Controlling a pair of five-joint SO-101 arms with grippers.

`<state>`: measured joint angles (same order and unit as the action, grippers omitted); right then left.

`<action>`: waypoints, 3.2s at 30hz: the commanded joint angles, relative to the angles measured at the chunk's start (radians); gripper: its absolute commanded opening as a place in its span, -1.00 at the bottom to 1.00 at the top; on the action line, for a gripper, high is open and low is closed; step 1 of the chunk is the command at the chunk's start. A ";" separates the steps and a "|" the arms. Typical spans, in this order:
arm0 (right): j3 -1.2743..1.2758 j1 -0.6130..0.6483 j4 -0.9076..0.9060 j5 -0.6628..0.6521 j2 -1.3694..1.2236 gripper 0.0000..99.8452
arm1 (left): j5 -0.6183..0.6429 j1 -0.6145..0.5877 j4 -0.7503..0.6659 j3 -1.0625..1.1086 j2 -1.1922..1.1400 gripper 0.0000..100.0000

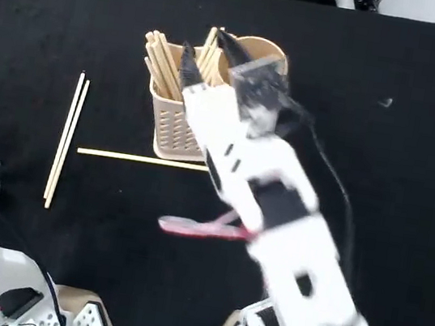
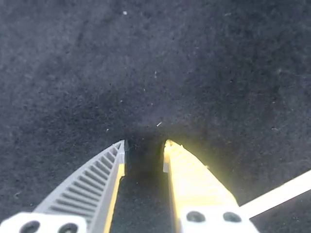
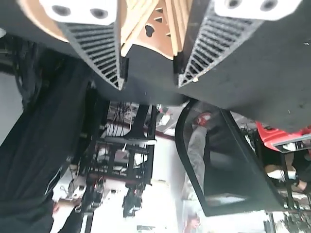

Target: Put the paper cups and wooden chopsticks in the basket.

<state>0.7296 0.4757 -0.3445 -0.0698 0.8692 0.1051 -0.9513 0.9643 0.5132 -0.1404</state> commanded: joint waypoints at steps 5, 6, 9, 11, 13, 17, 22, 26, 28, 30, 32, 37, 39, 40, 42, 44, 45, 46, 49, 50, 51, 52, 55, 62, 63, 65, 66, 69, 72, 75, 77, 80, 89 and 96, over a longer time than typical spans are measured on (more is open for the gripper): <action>0.065 -0.020 -0.623 -0.083 0.550 -0.67 | 0.014 0.099 0.052 -0.036 0.029 -0.72; 0.108 -0.020 -0.680 -0.124 0.591 -0.67 | 0.014 0.127 0.080 -0.038 0.060 -0.72; 0.300 -0.020 -0.769 -0.203 0.705 -0.67 | 0.006 0.213 0.141 -0.044 0.172 -0.72; 0.452 -0.043 -0.783 -0.209 0.782 -0.67 | -0.023 0.283 0.161 -0.053 0.258 -0.72; 0.607 -0.075 -0.760 -0.210 0.863 -0.67 | -0.069 0.363 0.190 -0.076 0.328 -0.72; 0.886 -0.141 -0.698 -0.209 1.027 -0.68 | -0.147 0.499 0.253 -0.147 0.391 -0.71; 0.943 -0.149 -0.667 -0.209 1.007 -0.68 | -0.213 0.568 0.282 -0.275 0.284 -0.52; 0.955 -0.146 -0.703 -0.209 1.015 -0.68 | -0.292 0.575 0.275 -0.398 0.078 -0.55; 0.955 -0.146 -0.729 -0.209 1.015 -0.68 | -0.324 0.567 0.284 -0.475 -0.038 -0.56; 0.955 -0.146 -0.733 -0.209 1.015 -0.68 | -0.362 0.555 0.321 -0.545 -0.138 -0.56; 0.955 -0.146 -0.733 -0.209 1.015 -0.68 | -0.399 0.549 0.348 -0.619 -0.219 -0.56; 0.955 -0.144 -0.733 -0.209 1.015 -0.68 | -0.448 0.539 0.351 -0.743 -0.350 -0.56; 0.955 -0.144 -0.733 -0.209 1.015 -0.68 | -0.443 0.530 0.354 -0.782 -0.371 -0.56; 0.955 -0.144 -0.733 -0.209 1.015 -0.68 | -0.445 0.519 0.359 -0.791 -0.371 -0.56; 0.955 -0.144 -0.733 -0.210 1.015 -0.68 | -0.451 0.503 0.370 -0.809 -0.377 -0.56; 0.955 -0.144 -0.733 -0.212 1.015 -0.68 | -0.466 0.490 0.370 -0.812 -0.381 -0.56; 0.955 -0.144 -0.733 -0.212 1.015 -0.68 | -0.482 0.489 0.368 -0.806 -0.382 -0.56; 0.955 -0.144 -0.733 -0.212 1.015 -0.68 | -0.496 0.489 0.368 -0.802 -0.382 -0.56; 0.955 -0.144 -0.733 -0.210 1.015 -0.68 | -0.508 0.493 0.373 -0.785 -0.399 -0.56; 0.955 -0.144 -0.733 -0.210 1.015 -0.68 | -0.508 0.498 0.374 -0.785 -0.407 -0.56; 0.955 -0.144 -0.733 -0.210 1.015 -0.68 | -0.508 0.499 0.374 -0.785 -0.413 -0.56; 0.955 -0.144 -0.733 -0.210 1.015 -0.68 | -0.508 0.501 0.374 -0.785 -0.419 -0.56; 0.955 -0.144 -0.733 -0.210 1.015 -0.68 | -0.508 0.513 0.371 -0.785 -0.448 -0.56; 0.955 -0.144 -0.735 -0.210 1.015 -0.68 | -0.506 0.538 0.374 -0.783 -0.486 -0.76; 0.955 -0.144 -0.735 -0.210 1.015 -0.68 | -0.506 0.538 0.374 -0.780 -0.486 -0.85; 0.955 -0.144 -0.735 -0.210 1.015 -0.68 | -0.506 0.538 0.376 -0.774 -0.486 -0.94; 0.955 -0.144 -0.735 -0.210 1.015 -0.68 | -0.506 0.535 0.384 -0.774 -0.486 -0.91; 0.955 -0.144 -0.735 -0.210 1.015 -0.68 | -0.508 0.532 0.404 -0.773 -0.485 -0.94; 0.955 -0.144 -0.735 -0.210 1.015 -0.68 | -0.508 0.529 0.439 -0.777 -0.454 -0.94; 0.955 -0.144 -0.735 -0.210 1.015 -0.68 | -0.506 0.524 0.470 -0.768 -0.371 -0.94; 0.955 -0.144 -0.735 -0.210 1.015 -0.68 | -0.502 0.513 0.502 -0.766 -0.292 -0.94; 0.955 -0.144 -0.736 -0.210 1.015 -0.68 | -0.499 0.489 0.542 -0.765 -0.164 -0.94; 0.955 -0.144 -0.735 -0.210 1.015 -0.68 | -0.430 0.374 0.497 -0.723 0.115 -0.94; 0.955 -0.144 -0.735 -0.210 1.015 -0.68 | -0.187 0.407 0.242 -0.470 0.480 -0.94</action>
<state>1.6870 0.3452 -1.0733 -0.2677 1.8006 -0.1818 -0.5754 1.3234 -0.0499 0.1465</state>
